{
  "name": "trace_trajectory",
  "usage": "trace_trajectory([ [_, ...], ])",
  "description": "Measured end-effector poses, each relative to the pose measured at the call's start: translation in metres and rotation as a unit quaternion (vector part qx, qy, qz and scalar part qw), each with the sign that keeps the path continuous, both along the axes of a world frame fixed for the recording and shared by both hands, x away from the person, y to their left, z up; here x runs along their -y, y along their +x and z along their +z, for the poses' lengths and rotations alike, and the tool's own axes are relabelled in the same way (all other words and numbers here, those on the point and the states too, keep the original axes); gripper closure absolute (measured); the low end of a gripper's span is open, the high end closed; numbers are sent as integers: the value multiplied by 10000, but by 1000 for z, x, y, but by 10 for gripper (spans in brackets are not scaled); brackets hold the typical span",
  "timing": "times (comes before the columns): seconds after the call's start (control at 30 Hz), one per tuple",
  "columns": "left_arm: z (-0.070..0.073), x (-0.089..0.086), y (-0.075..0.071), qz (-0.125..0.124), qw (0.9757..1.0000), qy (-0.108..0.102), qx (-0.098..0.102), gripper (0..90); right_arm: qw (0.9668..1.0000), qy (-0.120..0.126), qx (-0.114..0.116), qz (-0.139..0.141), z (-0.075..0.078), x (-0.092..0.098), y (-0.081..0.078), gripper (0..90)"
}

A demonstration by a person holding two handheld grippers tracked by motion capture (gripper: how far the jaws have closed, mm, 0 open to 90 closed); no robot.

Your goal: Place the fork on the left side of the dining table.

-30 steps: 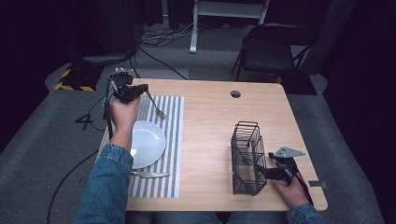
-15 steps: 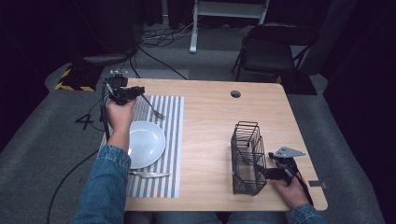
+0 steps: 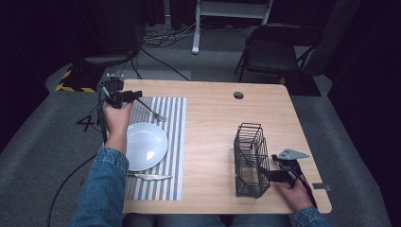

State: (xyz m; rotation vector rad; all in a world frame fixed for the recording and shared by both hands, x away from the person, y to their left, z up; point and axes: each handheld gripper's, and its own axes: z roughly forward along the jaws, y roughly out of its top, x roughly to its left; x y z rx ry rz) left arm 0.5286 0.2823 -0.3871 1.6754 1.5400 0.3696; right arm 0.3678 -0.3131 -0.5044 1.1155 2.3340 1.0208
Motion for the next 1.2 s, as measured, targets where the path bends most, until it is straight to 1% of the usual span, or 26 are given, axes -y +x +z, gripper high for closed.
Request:
trace_trajectory([
  [0.07,-1,-1,1,29,10000,0,-1,483,10000,0,-1,-2,0,0,0,184],
  [0.17,-10,-6,3,143,9998,60,-79,468,10000,10,-1,-8,0,0,0,184],
  [0.23,-12,-7,3,188,9998,42,-102,466,10000,4,3,-6,0,0,0,184],
  [0.27,-18,-12,4,194,9996,-22,-181,473,10000,7,-2,-8,0,0,0,184],
  [0.3,-20,-15,4,224,9995,-57,-224,470,10000,-3,3,-6,0,0,0,184],
  [0.57,-40,-28,4,374,9981,-159,-473,474,10000,-4,6,-18,0,0,1,184],
  [0.63,-44,-30,5,363,9976,-139,-573,474,10000,-3,5,-18,0,0,1,184],
  [0.87,-53,-33,5,361,9970,-84,-686,474,10000,-4,7,-20,0,0,1,184],
  [0.93,-56,-33,5,371,9968,-123,-700,473,10000,-5,8,-21,0,0,1,184],
  [1.03,-62,-35,7,386,9963,-236,-725,468,10000,-4,8,-22,0,0,1,184],
  [1.07,-62,-35,7,386,9963,-236,-725,465,10000,-4,8,-22,0,0,1,184],
  [1.13,-67,-35,9,397,9955,-183,-836,459,10000,-4,7,-23,0,0,1,183],
  [1.2,-68,-35,9,413,9954,-177,-843,465,10000,-7,9,-22,0,0,1,183],
])
